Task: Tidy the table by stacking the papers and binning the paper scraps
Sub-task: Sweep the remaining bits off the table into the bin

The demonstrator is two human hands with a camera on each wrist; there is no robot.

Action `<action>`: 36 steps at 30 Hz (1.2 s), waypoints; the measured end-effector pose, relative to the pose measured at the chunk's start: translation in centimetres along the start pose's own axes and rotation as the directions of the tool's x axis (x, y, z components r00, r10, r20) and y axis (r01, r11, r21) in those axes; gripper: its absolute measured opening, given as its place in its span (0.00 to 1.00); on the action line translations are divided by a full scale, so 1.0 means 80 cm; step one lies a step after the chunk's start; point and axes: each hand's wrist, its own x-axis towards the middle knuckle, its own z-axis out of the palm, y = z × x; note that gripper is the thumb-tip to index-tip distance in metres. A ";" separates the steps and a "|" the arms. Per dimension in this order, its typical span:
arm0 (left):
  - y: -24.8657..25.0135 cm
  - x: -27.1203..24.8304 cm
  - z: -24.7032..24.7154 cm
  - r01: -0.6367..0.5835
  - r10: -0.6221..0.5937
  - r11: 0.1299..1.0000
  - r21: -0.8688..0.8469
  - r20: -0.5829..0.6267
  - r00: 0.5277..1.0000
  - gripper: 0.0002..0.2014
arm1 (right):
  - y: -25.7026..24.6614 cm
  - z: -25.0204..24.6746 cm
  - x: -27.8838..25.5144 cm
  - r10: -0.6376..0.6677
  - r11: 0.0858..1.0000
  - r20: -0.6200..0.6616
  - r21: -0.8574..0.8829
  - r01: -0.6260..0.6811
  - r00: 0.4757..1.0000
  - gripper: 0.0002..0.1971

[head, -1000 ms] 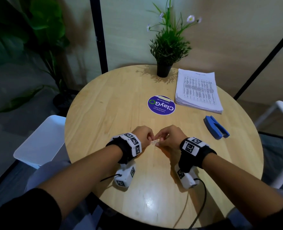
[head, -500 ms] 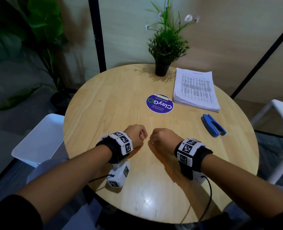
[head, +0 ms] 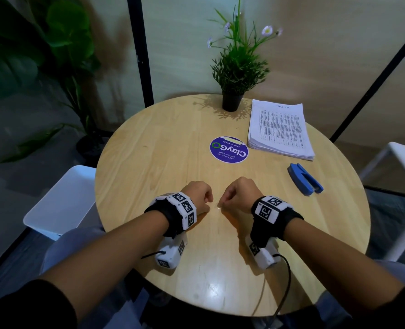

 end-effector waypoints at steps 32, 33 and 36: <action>0.046 0.031 0.012 -0.021 0.026 0.994 -0.110 0.046 0.999 0.11 | 0.045 -0.049 -0.012 0.129 0.928 -0.138 0.365 -0.071 0.982 0.11; 0.047 0.031 0.013 -0.027 0.031 0.995 -0.099 0.040 0.999 0.10 | 0.045 -0.048 -0.012 0.130 0.928 -0.136 0.365 -0.072 0.982 0.11; 0.047 0.031 0.015 -0.047 0.048 0.996 -0.078 0.013 0.999 0.08 | 0.047 -0.047 -0.013 0.135 0.926 -0.132 0.369 -0.078 0.982 0.11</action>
